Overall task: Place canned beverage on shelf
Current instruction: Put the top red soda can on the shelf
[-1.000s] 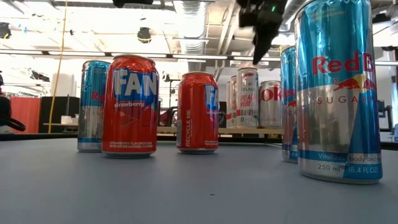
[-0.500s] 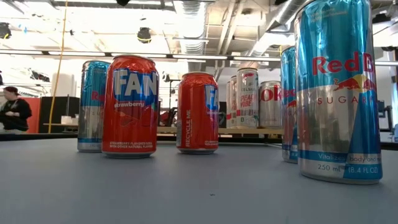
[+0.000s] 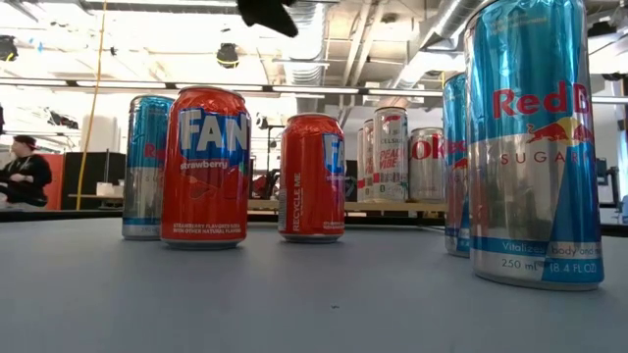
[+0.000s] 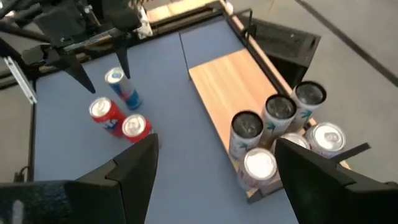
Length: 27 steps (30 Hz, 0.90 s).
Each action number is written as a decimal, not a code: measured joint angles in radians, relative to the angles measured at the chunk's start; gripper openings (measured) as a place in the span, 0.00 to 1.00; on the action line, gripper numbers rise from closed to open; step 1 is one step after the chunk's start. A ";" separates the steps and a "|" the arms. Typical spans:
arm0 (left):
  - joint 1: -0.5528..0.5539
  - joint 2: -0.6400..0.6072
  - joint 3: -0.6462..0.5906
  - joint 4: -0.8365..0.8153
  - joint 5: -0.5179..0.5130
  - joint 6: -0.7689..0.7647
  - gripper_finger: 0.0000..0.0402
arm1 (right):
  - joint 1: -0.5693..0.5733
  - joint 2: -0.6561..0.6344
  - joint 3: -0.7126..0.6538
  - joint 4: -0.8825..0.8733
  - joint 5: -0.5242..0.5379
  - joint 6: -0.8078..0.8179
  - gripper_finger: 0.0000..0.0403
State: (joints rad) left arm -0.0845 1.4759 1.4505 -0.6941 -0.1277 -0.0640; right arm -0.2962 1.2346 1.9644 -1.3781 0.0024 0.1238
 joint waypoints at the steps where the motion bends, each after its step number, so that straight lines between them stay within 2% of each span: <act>1: 0.000 0.029 0.019 -0.001 0.001 0.014 0.77 | 0.005 0.002 0.000 -0.010 0.000 0.000 0.76; 4: -0.006 0.101 0.071 -0.024 0.009 0.049 0.77 | 0.018 0.012 0.000 -0.031 0.000 0.001 0.76; 7: -0.017 0.136 0.114 -0.018 -0.039 0.083 0.77 | 0.033 0.018 -0.001 -0.051 0.000 0.001 0.76; 10: -0.018 0.171 0.143 -0.029 -0.016 0.096 0.77 | 0.051 0.024 -0.001 -0.057 -0.001 0.003 0.76; 14: -0.022 0.216 0.145 -0.048 0.045 0.107 0.77 | 0.062 0.027 -0.001 -0.058 -0.001 0.002 0.76; 20: -0.034 0.288 0.145 -0.047 0.054 0.171 0.77 | 0.062 0.026 -0.001 -0.059 -0.001 0.001 0.76; 27: -0.024 0.313 0.127 -0.038 0.066 0.212 0.77 | 0.062 0.026 -0.001 -0.071 -0.001 0.000 0.76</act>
State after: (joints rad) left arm -0.1086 1.7893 1.5780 -0.7321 -0.0621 0.1482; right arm -0.2340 1.2606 1.9633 -1.4488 0.0010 0.1238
